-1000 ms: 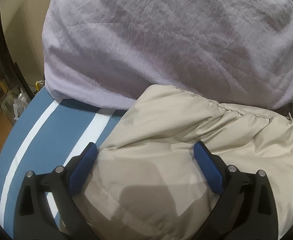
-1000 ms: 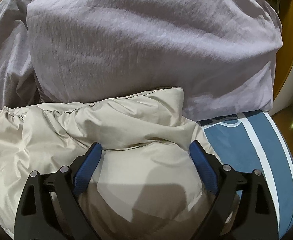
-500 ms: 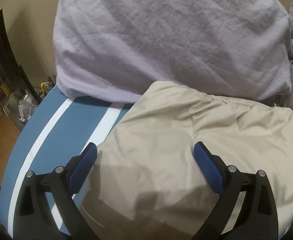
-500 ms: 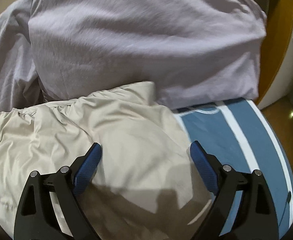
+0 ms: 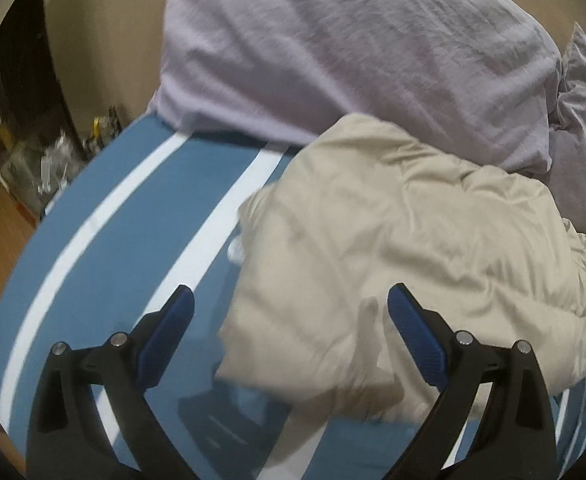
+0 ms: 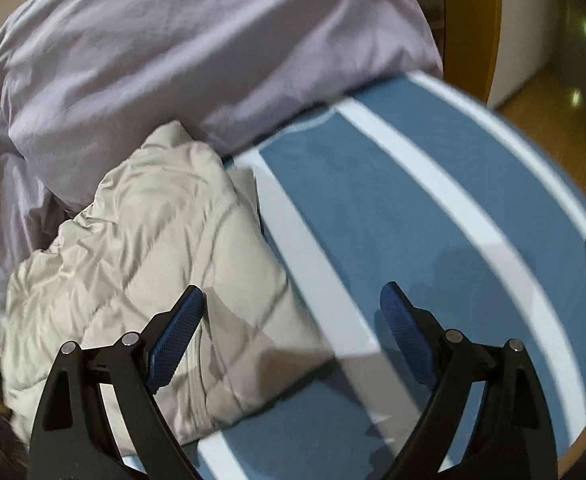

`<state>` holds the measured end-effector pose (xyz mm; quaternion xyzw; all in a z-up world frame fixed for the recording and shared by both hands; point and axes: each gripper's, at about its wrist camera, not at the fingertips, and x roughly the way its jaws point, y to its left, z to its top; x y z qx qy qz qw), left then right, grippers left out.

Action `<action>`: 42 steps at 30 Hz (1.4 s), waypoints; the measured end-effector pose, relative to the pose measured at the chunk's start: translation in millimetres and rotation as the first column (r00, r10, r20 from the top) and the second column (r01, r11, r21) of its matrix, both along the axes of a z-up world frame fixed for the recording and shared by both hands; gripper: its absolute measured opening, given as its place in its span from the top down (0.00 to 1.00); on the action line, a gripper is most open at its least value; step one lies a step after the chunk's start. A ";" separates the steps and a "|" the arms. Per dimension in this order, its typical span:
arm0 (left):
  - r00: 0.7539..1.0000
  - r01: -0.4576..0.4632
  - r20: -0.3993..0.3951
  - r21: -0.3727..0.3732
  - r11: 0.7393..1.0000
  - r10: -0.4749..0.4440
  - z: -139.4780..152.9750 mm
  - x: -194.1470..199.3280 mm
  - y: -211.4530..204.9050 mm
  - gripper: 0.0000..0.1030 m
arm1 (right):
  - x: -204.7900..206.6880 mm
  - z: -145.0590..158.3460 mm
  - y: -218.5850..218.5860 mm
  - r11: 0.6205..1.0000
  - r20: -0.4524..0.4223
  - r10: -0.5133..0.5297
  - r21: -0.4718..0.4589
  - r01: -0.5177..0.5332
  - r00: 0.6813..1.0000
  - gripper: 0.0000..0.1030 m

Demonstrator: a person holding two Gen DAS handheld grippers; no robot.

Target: Fold large clothes

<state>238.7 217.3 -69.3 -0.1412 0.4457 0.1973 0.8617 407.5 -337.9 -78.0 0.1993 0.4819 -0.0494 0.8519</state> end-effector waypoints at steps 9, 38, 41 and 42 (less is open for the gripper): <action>0.999 -0.040 -0.014 -0.183 0.982 0.038 -22.3 -21.0 3.8 0.06 | -7.3 -23.9 -1.2 0.974 -0.052 -0.027 0.224 0.038 0.998 0.19; 0.981 -0.109 0.112 -0.357 0.928 0.158 11.2 -74.5 32.5 0.66 | -78.4 2.7 22.6 0.934 0.092 0.089 0.338 -0.115 0.992 0.76; 0.980 -0.117 0.110 -0.350 0.929 0.165 12.2 -104.8 39.0 0.66 | -105.7 0.6 26.7 0.926 0.096 0.114 0.350 -0.141 0.989 0.76; 0.979 -0.122 0.109 -0.349 0.929 0.170 12.2 -116.1 41.2 0.66 | -112.8 0.3 27.9 0.924 0.097 0.119 0.354 -0.145 0.988 0.76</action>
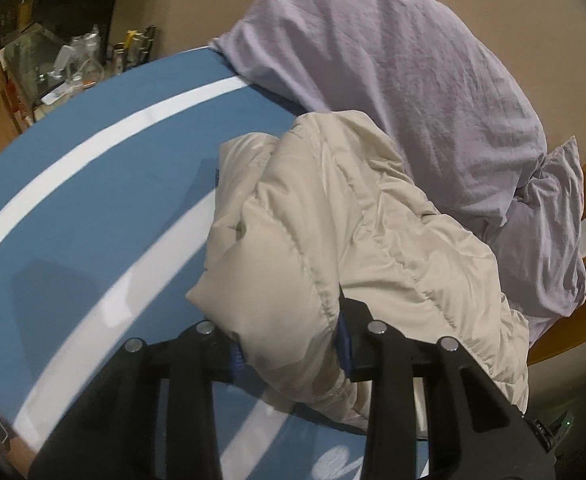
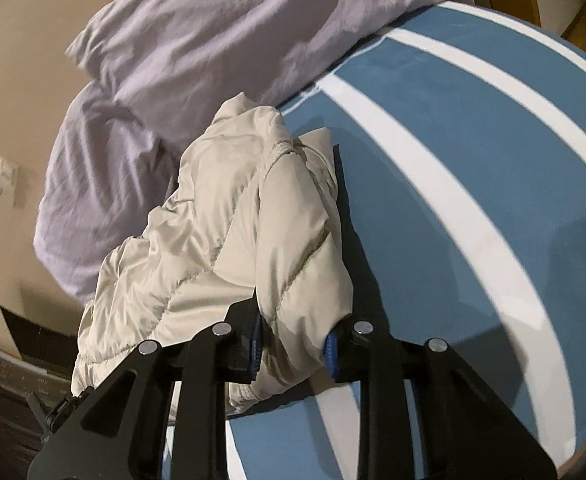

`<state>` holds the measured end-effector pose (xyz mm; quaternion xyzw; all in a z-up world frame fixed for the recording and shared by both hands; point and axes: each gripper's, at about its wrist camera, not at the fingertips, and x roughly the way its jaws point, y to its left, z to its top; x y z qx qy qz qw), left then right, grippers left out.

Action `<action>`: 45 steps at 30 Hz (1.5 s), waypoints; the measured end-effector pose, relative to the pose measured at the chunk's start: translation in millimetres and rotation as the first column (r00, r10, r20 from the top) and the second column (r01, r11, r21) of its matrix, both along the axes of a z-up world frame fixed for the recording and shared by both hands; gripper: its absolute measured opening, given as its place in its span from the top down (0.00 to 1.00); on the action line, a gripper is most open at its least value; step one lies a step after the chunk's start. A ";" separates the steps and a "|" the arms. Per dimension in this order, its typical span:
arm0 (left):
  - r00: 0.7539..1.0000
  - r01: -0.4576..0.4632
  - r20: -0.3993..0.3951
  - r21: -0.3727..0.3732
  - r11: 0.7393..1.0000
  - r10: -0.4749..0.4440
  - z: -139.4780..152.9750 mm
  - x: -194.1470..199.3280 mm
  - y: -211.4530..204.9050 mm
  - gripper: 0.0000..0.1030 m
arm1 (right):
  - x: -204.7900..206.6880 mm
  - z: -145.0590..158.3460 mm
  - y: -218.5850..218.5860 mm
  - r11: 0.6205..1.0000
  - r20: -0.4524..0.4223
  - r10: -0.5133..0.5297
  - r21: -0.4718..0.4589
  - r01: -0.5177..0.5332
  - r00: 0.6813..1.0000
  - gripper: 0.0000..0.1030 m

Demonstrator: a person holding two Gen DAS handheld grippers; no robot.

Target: Fold large clothes

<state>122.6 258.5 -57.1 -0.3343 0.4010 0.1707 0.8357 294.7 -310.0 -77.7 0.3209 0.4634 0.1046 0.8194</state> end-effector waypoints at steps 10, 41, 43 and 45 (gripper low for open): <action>0.999 -0.026 -0.018 0.013 1.000 0.027 -3.2 -61.3 5.9 0.64 | -58.9 0.9 6.7 0.998 0.014 0.061 -0.016 -0.060 0.998 0.74; 0.982 -0.182 -0.064 -0.040 0.983 0.179 -26.2 -42.1 6.5 0.17 | -35.3 56.9 159.5 0.801 0.100 0.427 -0.503 -0.325 0.899 0.30; 0.980 -0.190 -0.063 -0.042 0.981 0.187 -26.8 -39.6 6.7 0.17 | -36.1 50.0 168.0 0.782 0.085 0.439 -0.527 -0.333 0.895 0.30; 0.979 -0.197 -0.062 -0.047 0.979 0.194 -27.5 -37.6 6.9 0.17 | -34.1 41.9 172.6 0.772 0.068 0.440 -0.538 -0.338 0.896 0.30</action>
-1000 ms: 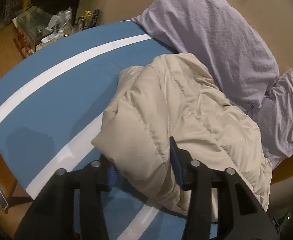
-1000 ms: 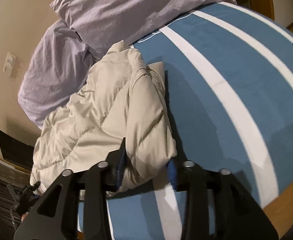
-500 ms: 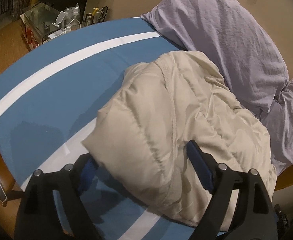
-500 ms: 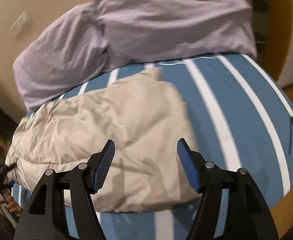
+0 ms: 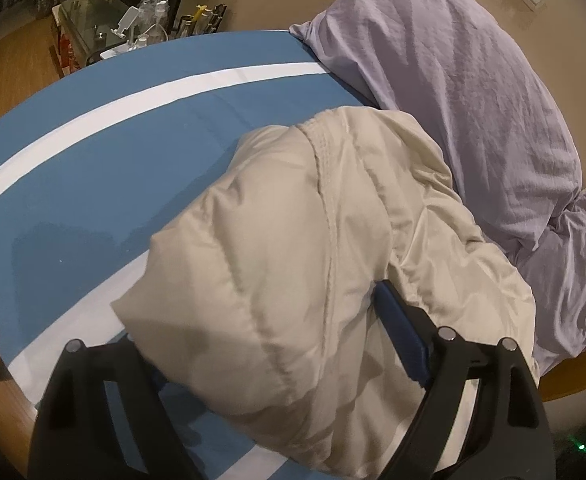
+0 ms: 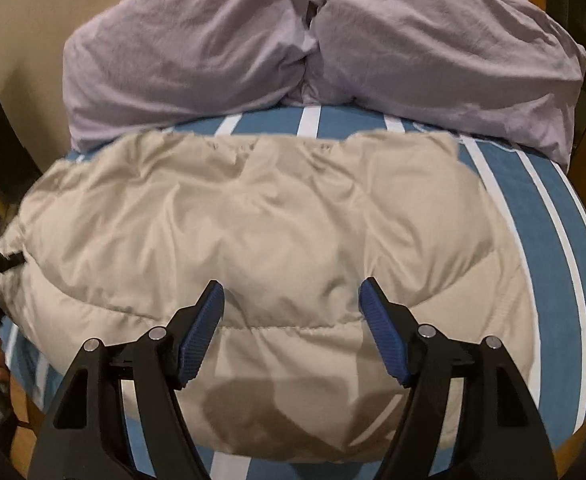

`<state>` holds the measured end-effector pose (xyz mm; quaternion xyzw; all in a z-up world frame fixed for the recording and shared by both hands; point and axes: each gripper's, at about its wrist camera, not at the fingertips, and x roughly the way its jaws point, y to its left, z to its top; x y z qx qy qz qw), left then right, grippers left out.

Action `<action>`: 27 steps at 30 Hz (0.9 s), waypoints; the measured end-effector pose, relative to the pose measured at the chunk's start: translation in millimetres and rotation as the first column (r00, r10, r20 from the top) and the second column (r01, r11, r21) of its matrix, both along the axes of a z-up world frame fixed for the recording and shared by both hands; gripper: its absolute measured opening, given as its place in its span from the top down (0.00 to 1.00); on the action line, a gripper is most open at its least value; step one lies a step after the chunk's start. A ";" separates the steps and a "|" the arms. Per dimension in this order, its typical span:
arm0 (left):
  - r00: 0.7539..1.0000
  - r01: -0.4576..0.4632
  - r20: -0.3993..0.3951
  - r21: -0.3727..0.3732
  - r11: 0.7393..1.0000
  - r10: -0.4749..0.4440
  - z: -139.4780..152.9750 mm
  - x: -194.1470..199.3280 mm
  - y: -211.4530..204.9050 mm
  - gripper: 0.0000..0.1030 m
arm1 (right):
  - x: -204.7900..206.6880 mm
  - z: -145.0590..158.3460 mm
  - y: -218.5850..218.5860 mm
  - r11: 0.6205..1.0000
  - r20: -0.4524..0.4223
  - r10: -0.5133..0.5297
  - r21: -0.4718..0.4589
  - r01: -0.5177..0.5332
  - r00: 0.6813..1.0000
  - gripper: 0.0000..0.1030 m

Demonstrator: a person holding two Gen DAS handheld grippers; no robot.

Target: Fold large clothes

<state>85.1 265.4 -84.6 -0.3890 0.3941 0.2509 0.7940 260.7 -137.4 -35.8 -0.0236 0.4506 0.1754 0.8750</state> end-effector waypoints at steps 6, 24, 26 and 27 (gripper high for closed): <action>1.000 -0.021 0.011 -0.020 1.000 0.021 -2.5 2.1 3.3 0.20 | -5.8 -24.6 12.2 0.995 0.030 0.030 -0.096 -0.027 0.999 0.25; 0.986 0.032 0.168 -0.064 0.997 -0.020 37.3 5.0 0.2 0.68 | -11.8 -37.6 19.8 0.986 0.102 0.042 -0.167 -0.024 0.994 0.24; 0.978 0.057 0.204 -0.064 0.996 -0.043 49.4 7.6 -3.8 0.69 | -11.9 -37.5 19.9 0.985 0.100 0.040 -0.168 -0.023 0.994 0.24; 0.975 0.067 0.217 -0.062 0.996 -0.052 54.2 8.7 -6.6 0.69 | -12.1 -37.4 19.8 0.985 0.099 0.040 -0.169 -0.023 0.994 0.24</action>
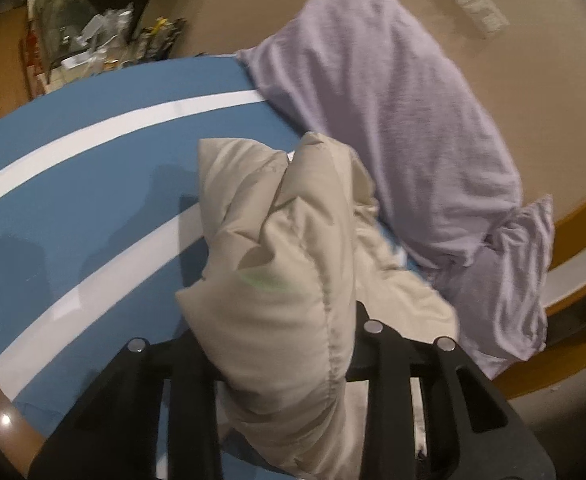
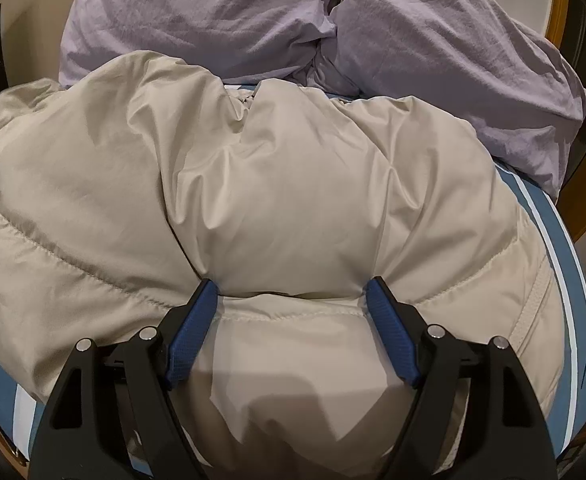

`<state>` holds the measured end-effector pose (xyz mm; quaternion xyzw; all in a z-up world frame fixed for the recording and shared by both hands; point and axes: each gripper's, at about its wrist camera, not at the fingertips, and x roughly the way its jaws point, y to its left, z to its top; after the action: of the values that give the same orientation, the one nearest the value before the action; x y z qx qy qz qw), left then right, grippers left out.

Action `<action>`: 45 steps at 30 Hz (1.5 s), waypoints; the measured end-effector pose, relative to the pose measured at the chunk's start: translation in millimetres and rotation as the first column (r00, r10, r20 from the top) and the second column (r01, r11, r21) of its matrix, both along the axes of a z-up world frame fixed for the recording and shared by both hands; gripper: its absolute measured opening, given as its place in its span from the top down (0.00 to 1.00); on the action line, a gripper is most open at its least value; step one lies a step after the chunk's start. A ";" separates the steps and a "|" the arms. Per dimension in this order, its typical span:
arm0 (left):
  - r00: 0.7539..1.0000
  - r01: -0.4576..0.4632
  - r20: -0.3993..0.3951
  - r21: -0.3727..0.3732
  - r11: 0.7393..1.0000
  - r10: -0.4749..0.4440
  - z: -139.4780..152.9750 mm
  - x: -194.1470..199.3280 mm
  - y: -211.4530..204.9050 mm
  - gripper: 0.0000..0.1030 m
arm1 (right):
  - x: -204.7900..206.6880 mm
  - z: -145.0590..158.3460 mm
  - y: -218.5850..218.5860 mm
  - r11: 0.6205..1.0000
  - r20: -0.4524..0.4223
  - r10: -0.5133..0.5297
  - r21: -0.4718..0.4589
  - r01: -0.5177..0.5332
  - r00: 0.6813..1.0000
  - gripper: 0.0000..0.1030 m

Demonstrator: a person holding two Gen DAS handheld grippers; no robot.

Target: Fold large clothes

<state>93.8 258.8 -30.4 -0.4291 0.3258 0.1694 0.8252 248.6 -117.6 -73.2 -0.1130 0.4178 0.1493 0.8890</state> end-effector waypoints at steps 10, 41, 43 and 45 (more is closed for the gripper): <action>0.956 0.212 0.199 0.048 0.976 -0.218 75.6 26.0 -64.5 0.69 | 1.0 -0.9 -1.2 1.000 -0.005 0.001 0.002 -0.001 1.000 0.24; 0.618 0.760 0.090 0.188 0.622 -0.781 86.7 123.4 -319.7 0.69 | -25.2 22.7 -114.4 0.973 0.022 -0.192 0.132 0.188 0.981 0.24; 0.596 0.779 0.068 0.194 0.597 -0.800 79.9 124.6 -333.7 0.69 | -29.3 21.3 -128.7 0.965 0.020 -0.231 0.131 0.227 0.973 0.24; 0.571 0.800 0.041 0.200 0.566 -0.820 72.3 127.3 -350.3 0.68 | -32.7 19.7 -147.5 0.951 0.012 -0.281 0.138 0.277 0.960 0.24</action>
<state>221.0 -91.4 41.9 -0.1744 0.4173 -0.2310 0.8614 215.9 -265.1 -53.6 0.0050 0.4044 0.0484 0.9133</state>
